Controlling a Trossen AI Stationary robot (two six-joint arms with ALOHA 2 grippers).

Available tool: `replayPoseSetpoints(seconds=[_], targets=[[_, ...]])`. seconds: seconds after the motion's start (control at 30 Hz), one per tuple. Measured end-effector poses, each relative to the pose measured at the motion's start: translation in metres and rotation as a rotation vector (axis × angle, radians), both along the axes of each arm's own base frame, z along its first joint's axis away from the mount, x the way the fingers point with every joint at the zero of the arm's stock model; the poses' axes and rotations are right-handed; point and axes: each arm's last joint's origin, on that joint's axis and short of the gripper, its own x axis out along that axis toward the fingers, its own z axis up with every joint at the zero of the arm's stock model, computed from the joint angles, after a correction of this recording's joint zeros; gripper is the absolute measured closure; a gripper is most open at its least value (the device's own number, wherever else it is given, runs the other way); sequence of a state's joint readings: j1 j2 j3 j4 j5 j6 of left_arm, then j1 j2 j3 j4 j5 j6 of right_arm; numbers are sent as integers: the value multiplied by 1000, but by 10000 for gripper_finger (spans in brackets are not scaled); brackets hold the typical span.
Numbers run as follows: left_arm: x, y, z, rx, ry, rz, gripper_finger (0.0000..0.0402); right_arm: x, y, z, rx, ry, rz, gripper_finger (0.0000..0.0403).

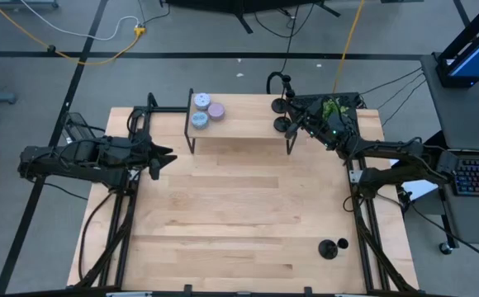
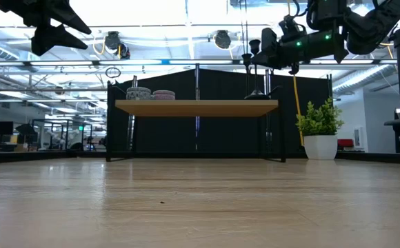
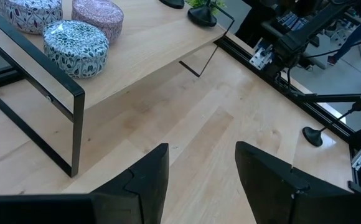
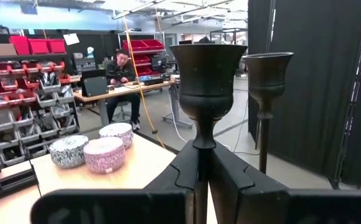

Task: Pick & Place candle stick holders
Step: Put the left black candle holder on the shelf

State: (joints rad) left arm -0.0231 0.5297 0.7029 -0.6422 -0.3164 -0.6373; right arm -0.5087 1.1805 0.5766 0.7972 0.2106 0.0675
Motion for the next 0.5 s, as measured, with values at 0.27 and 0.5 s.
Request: replayPoseSetpoints(seconds=[0.27, 0.5], targets=[[0, 0, 0, 0, 0, 2, 213, 0, 0, 0, 23, -19, 5, 365], [0, 0, 0, 0, 0, 2, 213, 0, 0, 0, 60, -46, 14, 346]])
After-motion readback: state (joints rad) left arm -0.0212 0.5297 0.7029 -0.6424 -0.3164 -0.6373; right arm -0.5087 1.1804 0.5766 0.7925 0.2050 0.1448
